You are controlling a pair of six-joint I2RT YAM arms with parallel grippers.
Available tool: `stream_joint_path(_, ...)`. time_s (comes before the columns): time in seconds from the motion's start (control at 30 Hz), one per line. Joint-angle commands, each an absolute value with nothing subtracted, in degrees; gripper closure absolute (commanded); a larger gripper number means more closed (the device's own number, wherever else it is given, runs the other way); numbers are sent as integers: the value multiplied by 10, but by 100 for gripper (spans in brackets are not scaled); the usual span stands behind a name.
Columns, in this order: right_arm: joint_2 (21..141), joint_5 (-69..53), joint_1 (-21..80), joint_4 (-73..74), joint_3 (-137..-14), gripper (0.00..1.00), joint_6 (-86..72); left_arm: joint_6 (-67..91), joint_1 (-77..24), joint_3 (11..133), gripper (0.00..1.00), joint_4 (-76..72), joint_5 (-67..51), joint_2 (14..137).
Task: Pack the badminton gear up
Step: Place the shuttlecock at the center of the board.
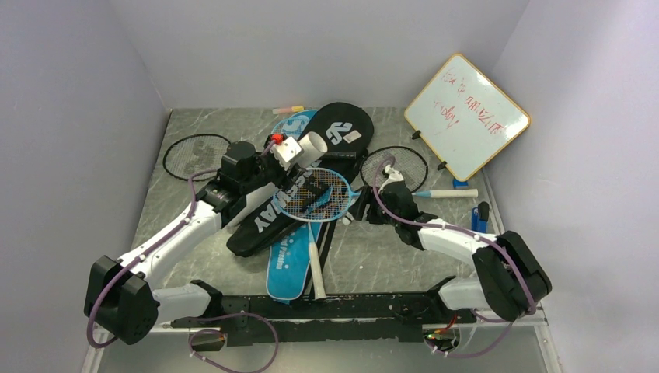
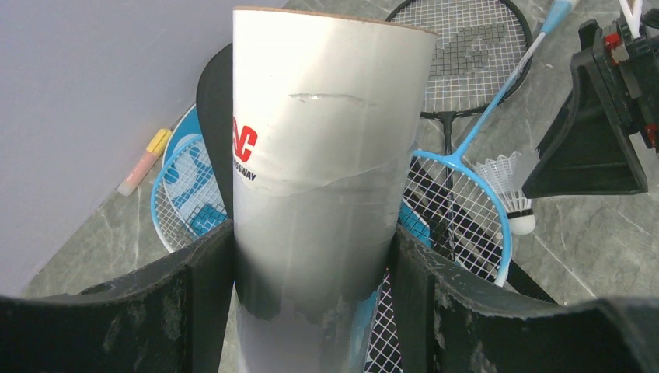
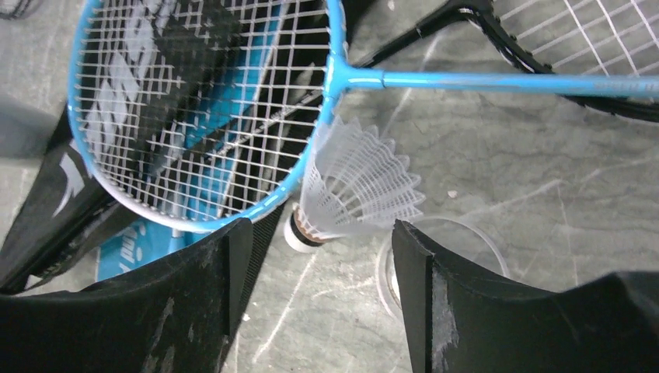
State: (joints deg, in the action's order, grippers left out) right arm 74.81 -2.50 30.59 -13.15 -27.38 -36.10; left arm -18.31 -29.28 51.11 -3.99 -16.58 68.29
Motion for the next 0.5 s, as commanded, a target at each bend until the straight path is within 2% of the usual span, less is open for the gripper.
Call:
stream_joint_path(0.0,740,-10,307,-126,-322,33,-351,-185,-292,513,47,-58,-162,672)
stream_joint_path(0.23,777,41,298,25,-429,35,-385,-185,-292,513,47,-58,-166,670)
stream_joint_path(0.47,762,5,238,40,-424,36,-425,-186,-292,512,47,-58,-166,669)
